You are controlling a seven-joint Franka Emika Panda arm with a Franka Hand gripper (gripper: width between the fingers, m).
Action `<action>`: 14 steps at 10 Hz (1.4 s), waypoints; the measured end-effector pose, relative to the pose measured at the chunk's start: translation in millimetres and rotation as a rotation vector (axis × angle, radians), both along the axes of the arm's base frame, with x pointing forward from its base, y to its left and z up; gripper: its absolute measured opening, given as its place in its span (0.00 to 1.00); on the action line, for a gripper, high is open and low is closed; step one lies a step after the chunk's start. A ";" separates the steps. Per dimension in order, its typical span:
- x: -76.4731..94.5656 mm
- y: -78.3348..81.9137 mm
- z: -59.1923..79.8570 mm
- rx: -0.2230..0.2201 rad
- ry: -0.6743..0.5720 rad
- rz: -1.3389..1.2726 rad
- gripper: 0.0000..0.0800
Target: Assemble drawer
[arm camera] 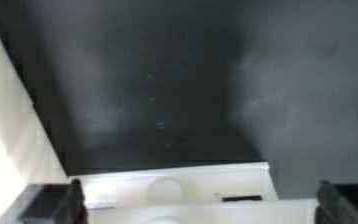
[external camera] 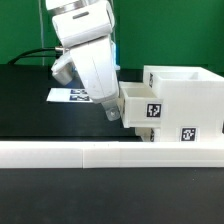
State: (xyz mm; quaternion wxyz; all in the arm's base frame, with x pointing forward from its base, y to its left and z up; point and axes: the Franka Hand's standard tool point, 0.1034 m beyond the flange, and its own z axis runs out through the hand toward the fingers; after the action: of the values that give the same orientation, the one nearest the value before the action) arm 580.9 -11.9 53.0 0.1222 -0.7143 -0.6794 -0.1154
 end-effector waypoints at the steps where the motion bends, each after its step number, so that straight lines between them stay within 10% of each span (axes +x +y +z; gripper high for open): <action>1: 0.8 1.6 0.3 0.000 -0.004 0.002 0.81; 8: 15.4 47.0 3.6 -0.007 -0.019 0.063 0.81; 14: 14.2 0.1 8.4 -0.038 -0.033 -0.042 0.81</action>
Offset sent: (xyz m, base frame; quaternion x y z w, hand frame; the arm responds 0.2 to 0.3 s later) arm 0.0189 0.0252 0.0113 0.0265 0.0029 -0.0406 0.9988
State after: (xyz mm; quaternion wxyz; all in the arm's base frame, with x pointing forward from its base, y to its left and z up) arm 595.0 -11.7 61.3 0.0950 -0.7285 -0.6683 -0.1170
